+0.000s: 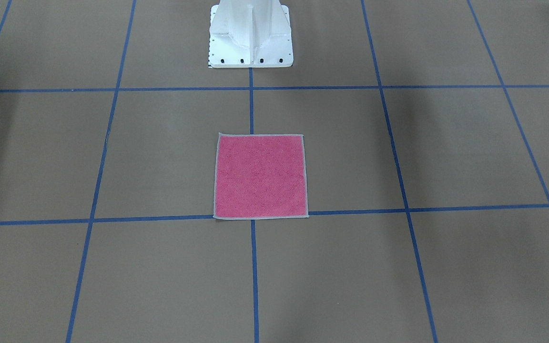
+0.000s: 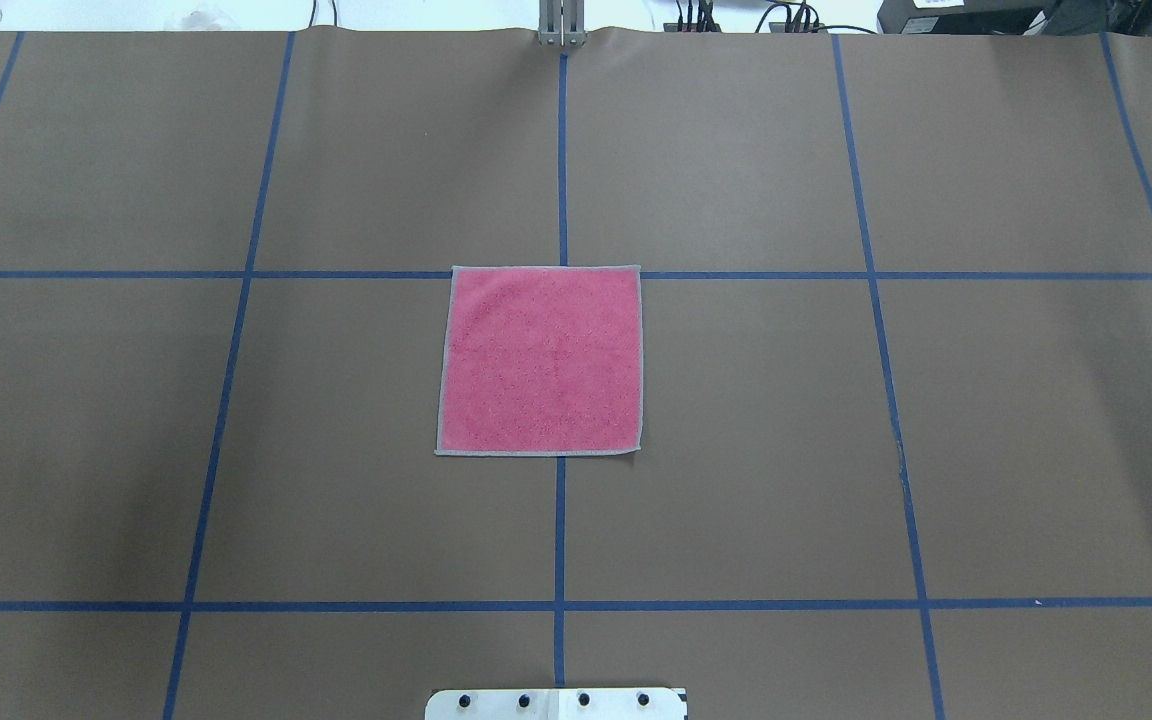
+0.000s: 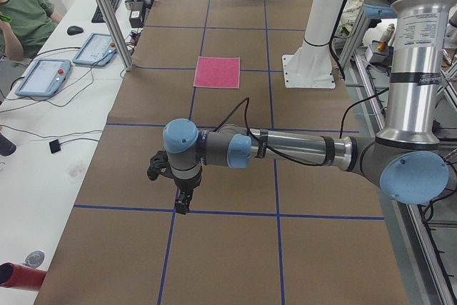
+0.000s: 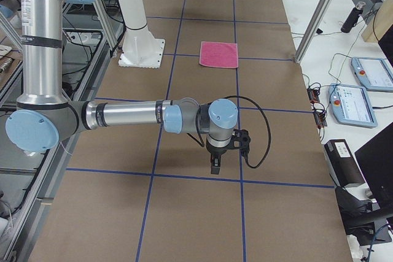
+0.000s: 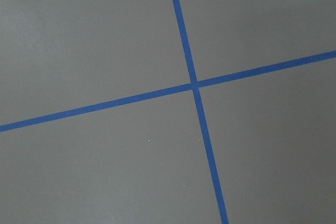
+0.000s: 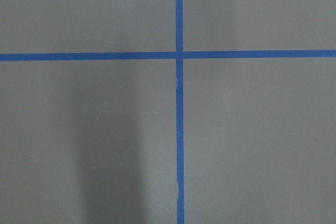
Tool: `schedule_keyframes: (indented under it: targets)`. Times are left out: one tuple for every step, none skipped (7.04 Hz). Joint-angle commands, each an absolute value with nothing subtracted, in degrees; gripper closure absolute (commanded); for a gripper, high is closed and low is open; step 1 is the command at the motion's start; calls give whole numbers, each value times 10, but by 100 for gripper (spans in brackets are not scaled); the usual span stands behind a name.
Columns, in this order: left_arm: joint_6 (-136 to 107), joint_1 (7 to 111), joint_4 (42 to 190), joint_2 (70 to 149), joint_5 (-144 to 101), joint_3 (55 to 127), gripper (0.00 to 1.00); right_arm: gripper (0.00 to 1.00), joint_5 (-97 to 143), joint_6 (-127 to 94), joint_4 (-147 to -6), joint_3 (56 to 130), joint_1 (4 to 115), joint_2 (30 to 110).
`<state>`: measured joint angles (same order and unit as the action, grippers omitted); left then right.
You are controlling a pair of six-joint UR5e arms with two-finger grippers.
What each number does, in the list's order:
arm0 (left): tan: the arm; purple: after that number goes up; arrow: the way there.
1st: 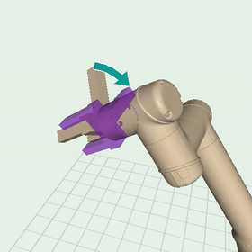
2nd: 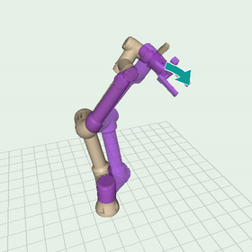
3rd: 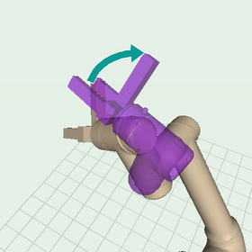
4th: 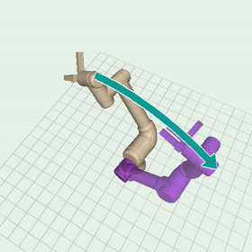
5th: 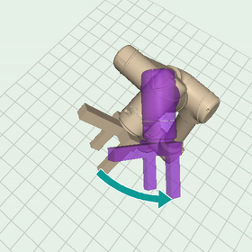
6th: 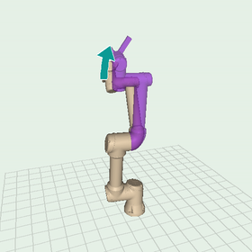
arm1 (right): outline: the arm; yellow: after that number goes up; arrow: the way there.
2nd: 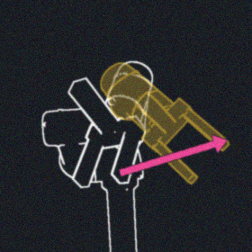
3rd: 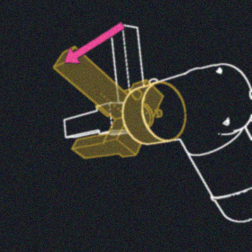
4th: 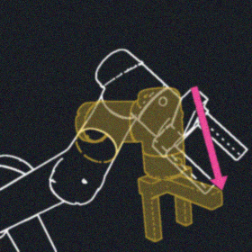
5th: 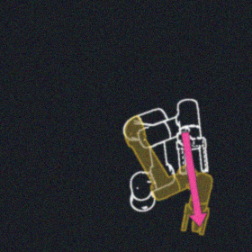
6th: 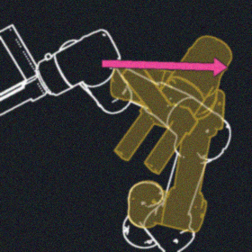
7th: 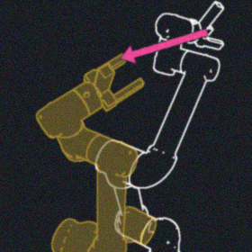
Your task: Fold towel twice with both arms
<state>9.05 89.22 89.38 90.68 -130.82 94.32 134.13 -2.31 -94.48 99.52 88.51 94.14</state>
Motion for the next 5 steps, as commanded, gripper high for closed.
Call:
schedule_keyframes:
  targets:
    - [91, 892, 894, 907, -1308, 944, 0, 1, 1340, -23, -946, 996, 885, 940]
    - [91, 892, 894, 907, -1309, 944, 0, 1, 1349, -25, -946, 992, 885, 940]
    - [91, 892, 895, 907, -1309, 943, 0, 1, 1350, -25, -946, 993, 885, 940]
    - [91, 892, 895, 907, -1309, 943, 0, 1, 1350, -25, -945, 994, 885, 940]
    - [91, 892, 895, 907, -1309, 945, 0, 1, 1350, -28, -945, 996, 885, 940]
